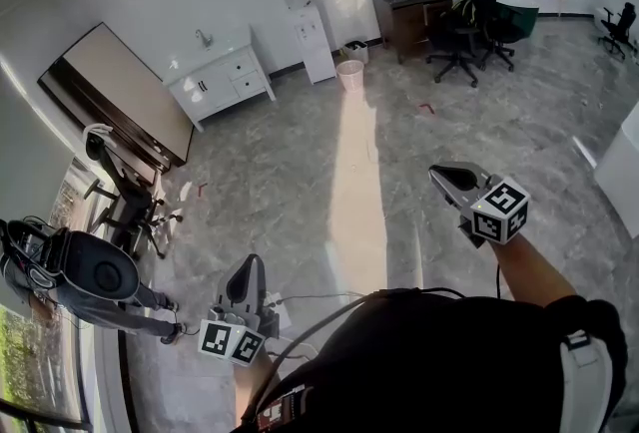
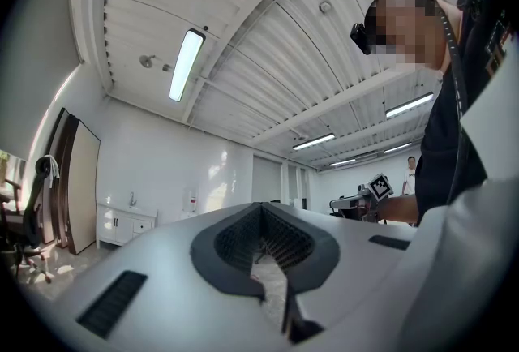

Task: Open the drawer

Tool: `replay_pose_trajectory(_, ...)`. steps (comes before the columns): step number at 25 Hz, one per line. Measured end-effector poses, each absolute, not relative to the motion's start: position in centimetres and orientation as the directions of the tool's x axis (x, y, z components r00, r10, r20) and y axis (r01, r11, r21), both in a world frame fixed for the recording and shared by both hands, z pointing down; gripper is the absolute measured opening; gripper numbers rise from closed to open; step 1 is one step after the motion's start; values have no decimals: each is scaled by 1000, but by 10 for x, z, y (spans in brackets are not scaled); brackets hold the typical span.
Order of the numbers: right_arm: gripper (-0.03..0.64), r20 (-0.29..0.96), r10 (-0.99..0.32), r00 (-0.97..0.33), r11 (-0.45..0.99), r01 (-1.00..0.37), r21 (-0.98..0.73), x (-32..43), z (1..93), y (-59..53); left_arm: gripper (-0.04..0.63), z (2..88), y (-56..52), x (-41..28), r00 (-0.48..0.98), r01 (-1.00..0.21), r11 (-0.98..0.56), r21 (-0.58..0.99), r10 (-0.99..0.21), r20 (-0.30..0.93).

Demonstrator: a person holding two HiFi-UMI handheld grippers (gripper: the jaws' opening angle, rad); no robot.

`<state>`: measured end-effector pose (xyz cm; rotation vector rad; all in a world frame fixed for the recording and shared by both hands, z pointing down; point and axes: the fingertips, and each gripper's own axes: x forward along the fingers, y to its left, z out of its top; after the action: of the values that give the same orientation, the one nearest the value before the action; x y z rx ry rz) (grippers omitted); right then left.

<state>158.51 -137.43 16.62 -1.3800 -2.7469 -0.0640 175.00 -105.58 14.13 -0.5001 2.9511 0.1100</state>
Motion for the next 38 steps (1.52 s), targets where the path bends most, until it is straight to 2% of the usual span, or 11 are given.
replay_pose_trajectory(6,-3,93,787,-610,613,790,-5,1610,170,-1400,2,146,-1080,1763,-922,-369,928,59,-357,-152)
replay_pose_trajectory(9,-3,91,785,-613,617,787,-12,1611,172,-1374,2,150,-1057,1766,-917,-379,923,64,-365,-157)
replay_pose_trajectory(25,-3,119,838,-533,536,844,10,1635,187,-1264,2,178,-966,1817,-952,-289,949,123,-271,-140)
replay_pose_trajectory(32,-3,114,840,-531,534,845,3,1610,182,-1277,2,177,-983,1782,-947,-308,942,130,-291,-133)
replay_pose_trajectory(38,-3,95,831,-548,554,832,-44,1562,195,-1333,2,178,-1034,1736,-945,-318,943,95,-307,-113)
